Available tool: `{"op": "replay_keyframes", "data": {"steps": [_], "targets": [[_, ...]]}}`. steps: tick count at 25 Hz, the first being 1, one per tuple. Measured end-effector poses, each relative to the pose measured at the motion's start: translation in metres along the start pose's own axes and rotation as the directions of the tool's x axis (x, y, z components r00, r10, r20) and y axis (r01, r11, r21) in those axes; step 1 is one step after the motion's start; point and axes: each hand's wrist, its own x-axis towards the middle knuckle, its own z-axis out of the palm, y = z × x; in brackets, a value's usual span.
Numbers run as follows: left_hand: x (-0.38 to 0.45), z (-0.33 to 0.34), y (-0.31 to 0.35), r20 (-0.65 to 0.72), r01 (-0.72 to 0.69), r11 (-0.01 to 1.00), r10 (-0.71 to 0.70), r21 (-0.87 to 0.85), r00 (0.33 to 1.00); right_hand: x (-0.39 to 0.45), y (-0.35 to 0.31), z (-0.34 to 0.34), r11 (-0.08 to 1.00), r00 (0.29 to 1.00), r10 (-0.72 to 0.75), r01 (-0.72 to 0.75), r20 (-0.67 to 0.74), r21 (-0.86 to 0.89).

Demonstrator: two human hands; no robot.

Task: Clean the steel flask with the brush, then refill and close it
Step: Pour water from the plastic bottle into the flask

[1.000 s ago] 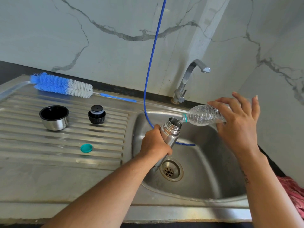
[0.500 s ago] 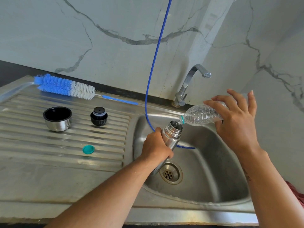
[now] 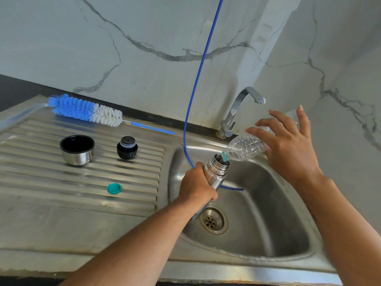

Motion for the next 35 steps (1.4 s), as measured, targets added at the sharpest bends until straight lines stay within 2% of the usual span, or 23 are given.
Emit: {"op": "replay_keyframes", "data": {"steps": [6, 10, 24, 28, 31, 32, 33, 35], "targets": [[0.0, -0.002, -0.001, -0.005, 0.002, 1.0, -0.002, -0.006, 1.0, 0.021, 0.005, -0.013, 0.995, 0.995, -0.097, 0.097, -0.035, -0.025], [0.0, -0.001, -0.001, 0.001, -0.006, 1.0, 0.006, -0.007, 1.0, 0.026, 0.003, -0.018, 0.988, 0.988, -0.152, 0.154, 0.032, -0.035], [0.0, -0.002, 0.0, -0.004, -0.012, 1.0, 0.012, -0.002, 1.0, 0.027, 0.005, -0.015, 0.986, 0.986, -0.163, 0.164, 0.031, -0.033], [0.001, -0.003, 0.0, -0.024, -0.016, 1.0, 0.016, -0.02, 1.0, 0.015, 0.003, -0.008, 1.0, 1.0, 0.001, -0.001, 0.023, 0.009], [0.002, -0.005, 0.001, -0.059, -0.02, 0.999, 0.018, -0.043, 0.998, -0.008, -0.003, 0.005, 0.955, 0.965, 0.241, -0.256, 0.105, 0.153], [0.003, -0.005, 0.001, -0.073, -0.021, 0.998, 0.018, -0.052, 0.997, -0.017, -0.009, 0.007, 0.904, 0.932, 0.329, -0.357, 0.153, 0.234], [0.003, -0.006, 0.002, -0.087, -0.024, 0.998, 0.018, -0.061, 0.996, -0.023, -0.018, 0.007, 0.803, 0.877, 0.433, -0.48, 0.209, 0.354], [0.003, -0.008, 0.004, -0.108, -0.033, 0.996, 0.024, -0.081, 0.994, -0.026, -0.04, 0.004, 0.46, 0.692, 0.636, -0.695, 0.341, 0.553]]}}
